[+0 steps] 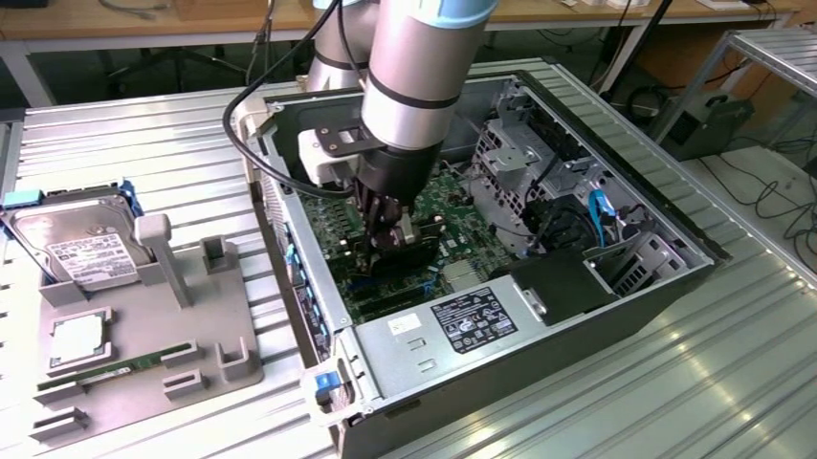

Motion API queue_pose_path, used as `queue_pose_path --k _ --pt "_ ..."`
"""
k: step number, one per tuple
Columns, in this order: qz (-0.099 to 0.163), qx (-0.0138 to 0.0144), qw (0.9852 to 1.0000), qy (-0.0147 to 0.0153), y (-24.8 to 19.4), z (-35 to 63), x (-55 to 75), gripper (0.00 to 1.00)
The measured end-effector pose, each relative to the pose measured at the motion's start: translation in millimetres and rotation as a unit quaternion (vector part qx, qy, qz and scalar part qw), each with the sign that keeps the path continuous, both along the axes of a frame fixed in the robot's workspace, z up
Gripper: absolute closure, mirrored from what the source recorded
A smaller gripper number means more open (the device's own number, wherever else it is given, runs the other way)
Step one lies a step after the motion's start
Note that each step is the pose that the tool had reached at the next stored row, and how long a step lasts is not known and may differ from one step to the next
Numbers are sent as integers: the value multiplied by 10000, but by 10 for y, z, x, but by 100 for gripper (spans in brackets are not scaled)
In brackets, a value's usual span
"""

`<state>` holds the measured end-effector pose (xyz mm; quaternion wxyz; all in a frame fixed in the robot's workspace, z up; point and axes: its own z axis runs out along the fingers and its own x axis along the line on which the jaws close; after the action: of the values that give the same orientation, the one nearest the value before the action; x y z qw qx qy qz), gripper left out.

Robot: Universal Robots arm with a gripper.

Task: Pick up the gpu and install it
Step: 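Press down on the gpu until it lock into place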

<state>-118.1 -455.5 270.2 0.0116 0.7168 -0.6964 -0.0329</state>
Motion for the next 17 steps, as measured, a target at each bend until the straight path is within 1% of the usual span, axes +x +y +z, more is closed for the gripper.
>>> queue_pose_path --k 1,3,5,7,14,17 --pt "0 6 10000 -3 1 14 1 89" --pt "0 0 10000 0 0 80 2 89" --pt "1 0 10000 0 0 143 10 89" --pt "0 0 10000 1 1 180 46 89" --pt "0 -1 10000 23 0 213 234 89" --pt "0 0 10000 25 0 224 263 89"
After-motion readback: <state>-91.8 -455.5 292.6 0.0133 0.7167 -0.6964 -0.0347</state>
